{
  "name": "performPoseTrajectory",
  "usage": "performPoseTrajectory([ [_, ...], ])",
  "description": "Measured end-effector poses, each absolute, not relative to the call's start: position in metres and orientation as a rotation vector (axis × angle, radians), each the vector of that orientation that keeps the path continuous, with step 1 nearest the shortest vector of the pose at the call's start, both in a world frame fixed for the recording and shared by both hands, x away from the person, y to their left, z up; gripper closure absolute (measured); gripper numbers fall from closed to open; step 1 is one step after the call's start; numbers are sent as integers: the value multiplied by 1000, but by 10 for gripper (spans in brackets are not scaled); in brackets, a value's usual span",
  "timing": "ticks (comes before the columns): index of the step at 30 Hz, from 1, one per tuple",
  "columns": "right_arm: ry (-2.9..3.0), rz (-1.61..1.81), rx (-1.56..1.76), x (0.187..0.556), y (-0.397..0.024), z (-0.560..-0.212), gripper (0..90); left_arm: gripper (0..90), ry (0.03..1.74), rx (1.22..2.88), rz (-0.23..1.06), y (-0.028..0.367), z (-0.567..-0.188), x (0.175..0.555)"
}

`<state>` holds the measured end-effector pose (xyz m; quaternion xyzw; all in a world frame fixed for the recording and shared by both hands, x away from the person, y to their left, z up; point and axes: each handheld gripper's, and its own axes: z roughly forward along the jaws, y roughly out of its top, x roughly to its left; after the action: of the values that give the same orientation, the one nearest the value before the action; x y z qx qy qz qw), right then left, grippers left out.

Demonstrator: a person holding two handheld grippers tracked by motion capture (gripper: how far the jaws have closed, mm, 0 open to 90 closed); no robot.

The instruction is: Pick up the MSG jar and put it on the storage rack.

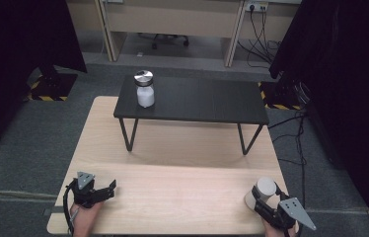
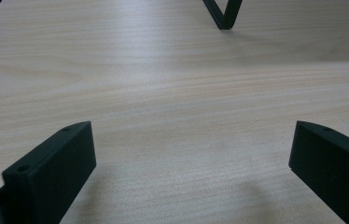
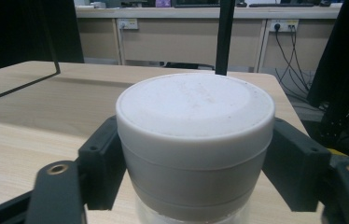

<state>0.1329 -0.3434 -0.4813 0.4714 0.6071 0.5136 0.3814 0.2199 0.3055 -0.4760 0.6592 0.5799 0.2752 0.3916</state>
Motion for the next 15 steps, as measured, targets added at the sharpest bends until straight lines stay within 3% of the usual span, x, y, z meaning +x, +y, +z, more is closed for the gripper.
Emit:
performPoseTrajectory([
  [15,1545,1270,1175,131,-331,-481,341,0,1470,1679,699,305,-476,220],
])
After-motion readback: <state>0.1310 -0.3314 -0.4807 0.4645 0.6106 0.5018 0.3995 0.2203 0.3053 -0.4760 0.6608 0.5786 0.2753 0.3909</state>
